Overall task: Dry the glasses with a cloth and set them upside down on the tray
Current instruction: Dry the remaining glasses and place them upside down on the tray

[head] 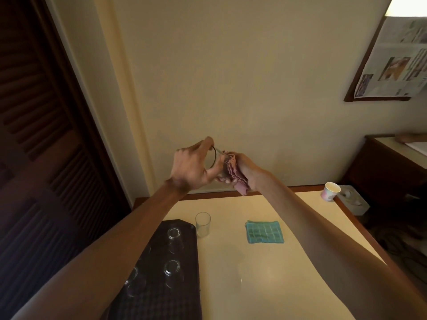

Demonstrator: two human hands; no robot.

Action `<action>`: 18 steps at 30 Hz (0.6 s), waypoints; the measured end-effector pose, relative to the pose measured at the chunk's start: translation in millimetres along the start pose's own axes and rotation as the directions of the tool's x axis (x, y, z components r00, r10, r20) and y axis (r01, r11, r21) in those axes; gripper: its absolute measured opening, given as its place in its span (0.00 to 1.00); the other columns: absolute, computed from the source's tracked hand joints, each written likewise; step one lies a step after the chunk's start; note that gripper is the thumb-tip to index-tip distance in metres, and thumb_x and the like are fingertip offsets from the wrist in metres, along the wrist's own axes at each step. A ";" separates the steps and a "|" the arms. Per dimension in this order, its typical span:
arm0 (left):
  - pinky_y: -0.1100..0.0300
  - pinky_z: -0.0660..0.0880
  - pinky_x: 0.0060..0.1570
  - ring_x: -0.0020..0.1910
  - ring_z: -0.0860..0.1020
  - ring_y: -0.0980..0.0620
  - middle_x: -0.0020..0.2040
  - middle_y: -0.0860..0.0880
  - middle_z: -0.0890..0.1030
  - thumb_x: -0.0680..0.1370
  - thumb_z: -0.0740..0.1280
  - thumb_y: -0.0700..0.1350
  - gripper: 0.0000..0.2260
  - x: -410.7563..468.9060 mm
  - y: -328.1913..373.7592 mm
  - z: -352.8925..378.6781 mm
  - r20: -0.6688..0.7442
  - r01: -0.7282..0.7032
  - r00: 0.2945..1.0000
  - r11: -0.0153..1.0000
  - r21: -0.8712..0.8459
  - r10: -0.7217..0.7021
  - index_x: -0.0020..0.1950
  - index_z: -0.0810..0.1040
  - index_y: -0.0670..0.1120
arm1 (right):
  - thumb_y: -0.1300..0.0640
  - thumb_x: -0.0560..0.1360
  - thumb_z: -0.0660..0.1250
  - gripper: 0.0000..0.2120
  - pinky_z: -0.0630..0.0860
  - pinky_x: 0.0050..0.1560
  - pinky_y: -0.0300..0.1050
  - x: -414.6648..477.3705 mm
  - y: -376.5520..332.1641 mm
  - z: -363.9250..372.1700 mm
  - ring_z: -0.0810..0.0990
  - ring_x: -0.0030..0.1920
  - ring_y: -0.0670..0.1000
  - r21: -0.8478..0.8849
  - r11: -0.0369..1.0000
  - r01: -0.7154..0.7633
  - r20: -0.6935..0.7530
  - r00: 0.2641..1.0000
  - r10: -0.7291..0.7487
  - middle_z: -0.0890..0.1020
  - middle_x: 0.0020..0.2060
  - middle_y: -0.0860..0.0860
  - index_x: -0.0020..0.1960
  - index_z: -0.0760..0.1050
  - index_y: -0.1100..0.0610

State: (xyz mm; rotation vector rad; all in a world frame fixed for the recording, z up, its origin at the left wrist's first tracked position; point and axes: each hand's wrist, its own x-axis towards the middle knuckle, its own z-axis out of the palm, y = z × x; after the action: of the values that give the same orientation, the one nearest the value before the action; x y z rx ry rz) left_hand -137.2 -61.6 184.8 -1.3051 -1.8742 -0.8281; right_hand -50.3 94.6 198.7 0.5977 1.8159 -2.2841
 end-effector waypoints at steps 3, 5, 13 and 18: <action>0.57 0.73 0.28 0.28 0.74 0.49 0.34 0.53 0.72 0.83 0.53 0.62 0.22 -9.5 -2.8 6.4 0.045 0.123 0.992 0.990 -0.067 -0.120 0.54 0.72 0.44 | 0.42 0.83 0.51 0.25 0.67 0.18 0.38 2.1 5.7 5.2 0.75 0.30 0.55 -0.022 0.998 0.050 -0.138 0.989 -0.053 0.81 0.33 0.60 0.49 0.75 0.62; 0.54 0.74 0.34 0.33 0.77 0.47 0.35 0.50 0.75 0.81 0.52 0.63 0.21 -9.2 2.9 12.9 0.162 0.479 0.877 0.856 -0.198 -0.453 0.51 0.71 0.46 | 0.40 0.84 0.50 0.28 0.71 0.22 0.39 5.1 13.7 7.2 0.78 0.30 0.53 -0.110 0.972 0.205 -0.235 0.945 -0.226 0.81 0.35 0.58 0.49 0.77 0.62; 0.55 0.70 0.34 0.32 0.74 0.46 0.32 0.49 0.73 0.81 0.54 0.61 0.21 -6.5 23.4 -4.9 0.125 0.521 0.853 0.835 -0.177 -0.506 0.44 0.71 0.45 | 0.42 0.84 0.48 0.31 0.70 0.21 0.39 -10.1 17.7 10.6 0.78 0.29 0.53 -0.116 0.974 0.195 -0.220 0.951 -0.216 0.82 0.36 0.60 0.45 0.79 0.64; 0.63 0.62 0.28 0.26 0.65 0.52 0.34 0.56 0.66 0.82 0.57 0.60 0.20 -27.3 29.0 -14.1 0.067 0.016 0.998 0.999 -0.047 -0.013 0.51 0.74 0.42 | 0.44 0.82 0.50 0.25 0.65 0.17 0.35 -33.1 22.1 -1.5 0.70 0.22 0.49 -0.081 0.985 -0.152 -0.026 0.988 0.150 0.79 0.33 0.61 0.46 0.75 0.63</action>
State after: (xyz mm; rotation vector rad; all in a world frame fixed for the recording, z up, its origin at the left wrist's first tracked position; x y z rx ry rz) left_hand -100.3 -78.5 173.3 -1.3652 -1.9289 -0.8502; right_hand -11.9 86.6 192.0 0.7200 1.7977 -2.1019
